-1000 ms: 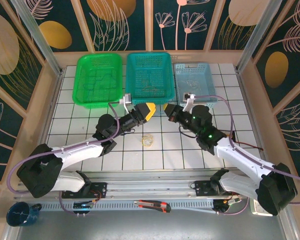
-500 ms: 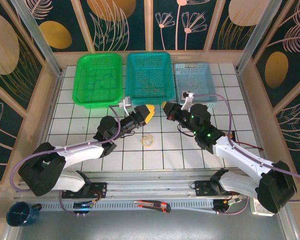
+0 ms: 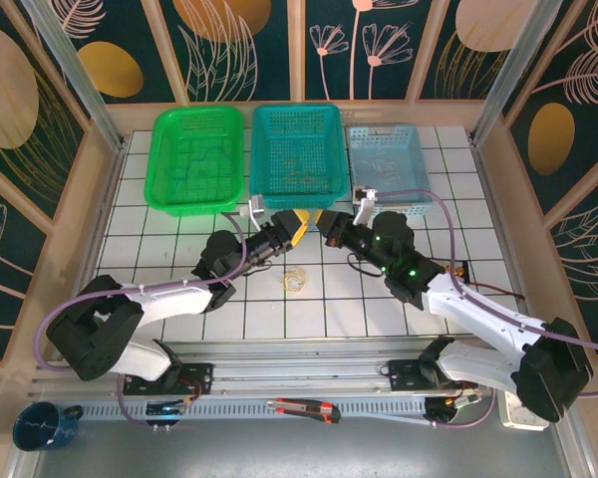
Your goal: Untangle the cables
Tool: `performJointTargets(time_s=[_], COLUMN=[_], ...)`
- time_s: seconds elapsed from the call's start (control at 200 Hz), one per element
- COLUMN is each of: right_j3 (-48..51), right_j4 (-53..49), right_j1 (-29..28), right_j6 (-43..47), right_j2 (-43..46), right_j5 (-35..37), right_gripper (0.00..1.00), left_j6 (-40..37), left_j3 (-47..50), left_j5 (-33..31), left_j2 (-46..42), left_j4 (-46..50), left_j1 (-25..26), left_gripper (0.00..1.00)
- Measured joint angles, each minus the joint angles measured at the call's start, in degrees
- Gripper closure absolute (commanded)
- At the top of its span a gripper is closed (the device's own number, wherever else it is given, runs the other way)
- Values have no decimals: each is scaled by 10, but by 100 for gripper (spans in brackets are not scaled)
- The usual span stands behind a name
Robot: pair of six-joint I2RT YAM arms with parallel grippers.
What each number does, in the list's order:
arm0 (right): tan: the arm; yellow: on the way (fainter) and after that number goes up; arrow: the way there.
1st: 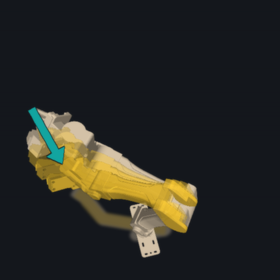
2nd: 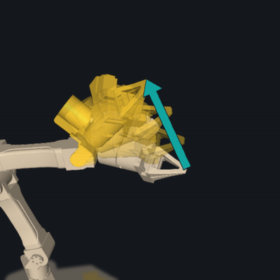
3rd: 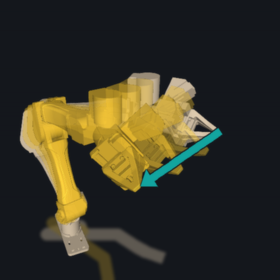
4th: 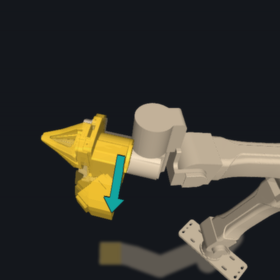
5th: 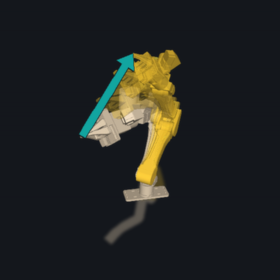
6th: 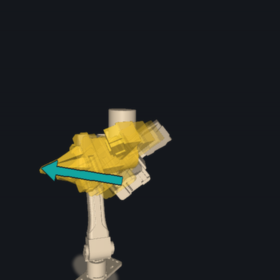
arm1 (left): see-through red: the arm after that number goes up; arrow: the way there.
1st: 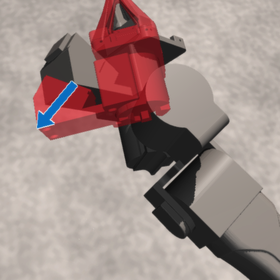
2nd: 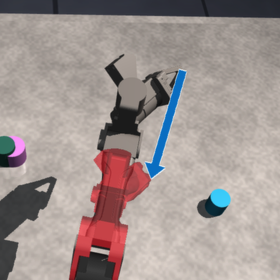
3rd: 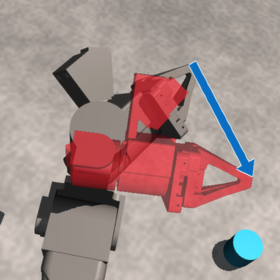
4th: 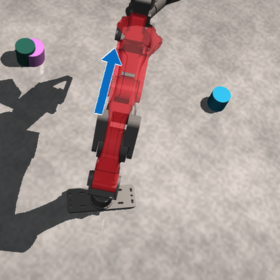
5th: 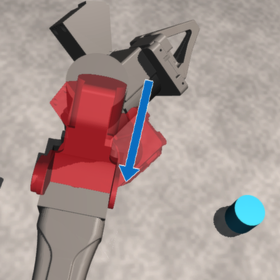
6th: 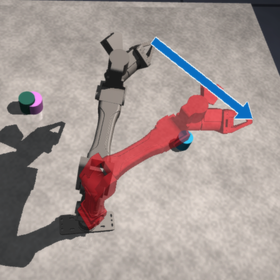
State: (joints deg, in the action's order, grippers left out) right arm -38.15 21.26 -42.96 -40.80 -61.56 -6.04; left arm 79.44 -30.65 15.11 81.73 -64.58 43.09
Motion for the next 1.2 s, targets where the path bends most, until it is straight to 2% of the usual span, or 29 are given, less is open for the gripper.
performJointTargets(time_s=[0.18, 0.41, 0.425, 0.53, 0.606, 0.846, 1.031, 1.201], right_j3=[0, 0, 0, 0, 4, 47, 73, 80], right_j4=[0, 0, -1, -12, -25, -49, -43, -2], right_j1=[-9, -10, -10, -6, 8, 77, 80, 75], right_j6=[0, 0, 0, 7, 12, 38, 65, 67], right_j2=[0, 0, 0, 7, 24, 104, 111, 96], right_j5=[0, 4, 5, 7, 8, 13, -14, -52], right_gripper=[100, 100, 98, 59, 45, 34, 25, 21], left_j6=[0, -13, -15, -30, -45, -79, -87, -92], left_j3=[0, 0, 0, -2, -10, -59, -82, -96], left_j5=[-12, -24, -24, -28, -31, -36, -34, -31], left_j2=[2, 1, 1, -10, -26, -64, -67, -67], left_j4=[-14, -16, -15, 6, 32, 87, 109, 120], left_j1=[0, 0, 0, 0, 0, 0, 0, 0], left_gripper=[58, 100, 100, 100, 100, 100, 100, 100])
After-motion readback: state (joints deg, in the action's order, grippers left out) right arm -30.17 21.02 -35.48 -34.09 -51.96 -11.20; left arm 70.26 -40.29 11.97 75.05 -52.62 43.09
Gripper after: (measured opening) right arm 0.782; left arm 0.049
